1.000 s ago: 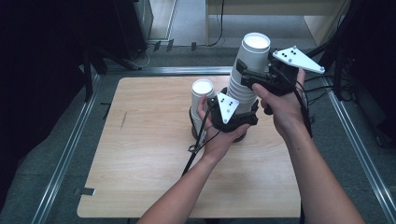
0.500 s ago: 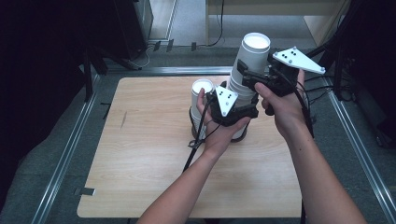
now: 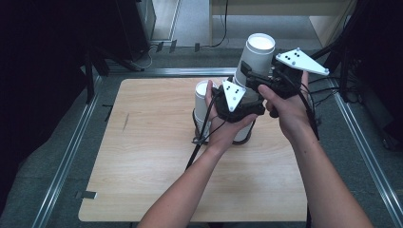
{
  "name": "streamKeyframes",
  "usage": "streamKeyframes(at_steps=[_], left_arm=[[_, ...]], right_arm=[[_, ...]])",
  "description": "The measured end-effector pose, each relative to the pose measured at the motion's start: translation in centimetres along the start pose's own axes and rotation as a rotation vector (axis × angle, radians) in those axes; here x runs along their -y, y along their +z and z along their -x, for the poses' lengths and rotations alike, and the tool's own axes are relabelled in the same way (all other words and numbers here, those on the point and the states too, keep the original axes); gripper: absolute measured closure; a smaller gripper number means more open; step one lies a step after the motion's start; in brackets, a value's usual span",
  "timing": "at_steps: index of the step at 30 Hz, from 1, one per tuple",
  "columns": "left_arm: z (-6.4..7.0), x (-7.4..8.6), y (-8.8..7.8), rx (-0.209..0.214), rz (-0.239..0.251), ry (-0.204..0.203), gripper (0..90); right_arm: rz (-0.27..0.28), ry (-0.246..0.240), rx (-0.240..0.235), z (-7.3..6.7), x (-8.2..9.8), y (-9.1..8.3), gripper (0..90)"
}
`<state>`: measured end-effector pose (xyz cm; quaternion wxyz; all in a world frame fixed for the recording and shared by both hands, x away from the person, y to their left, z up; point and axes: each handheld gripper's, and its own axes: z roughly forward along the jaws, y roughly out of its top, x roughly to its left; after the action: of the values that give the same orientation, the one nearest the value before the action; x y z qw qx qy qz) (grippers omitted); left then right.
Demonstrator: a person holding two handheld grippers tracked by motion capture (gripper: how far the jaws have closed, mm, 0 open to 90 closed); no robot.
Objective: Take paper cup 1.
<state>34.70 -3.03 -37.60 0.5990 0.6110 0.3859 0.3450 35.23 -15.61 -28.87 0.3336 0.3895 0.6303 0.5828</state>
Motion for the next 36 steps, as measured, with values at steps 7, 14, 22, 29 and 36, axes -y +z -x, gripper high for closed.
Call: streamKeyframes(at_steps=[7, 14, 22, 29, 36], left_arm=[[-0.1, 0.1, 0.3, 0.01, -0.003, -0.002, 3.5], [-0.3, 0.1, 0.2, 0.017, -0.004, 0.006, 4.6], [-0.5, 0.3, 0.1, 0.029, 0.009, 0.009, 5.6], [-0.5, 0.3, 0.1, 0.03, 0.01, 0.008, 6.2], [-0.5, 0.3, 0.1, 0.032, 0.011, 0.007, 6.4]], right_arm=[[-0.005, 0.007, -0.018, 0.3, 0.2, 0.0, 16.0], [-0.064, 0.088, -0.079, 1.2, 1.0, 0.9, 12.8], [-0.029, 0.037, -0.066, 0.9, 0.9, 0.8, 15.4], [-0.02, 0.011, -0.056, 0.7, 0.6, 0.8, 16.5], [0.036, 0.035, -0.052, 0.8, -0.3, 0.4, 18.8]])
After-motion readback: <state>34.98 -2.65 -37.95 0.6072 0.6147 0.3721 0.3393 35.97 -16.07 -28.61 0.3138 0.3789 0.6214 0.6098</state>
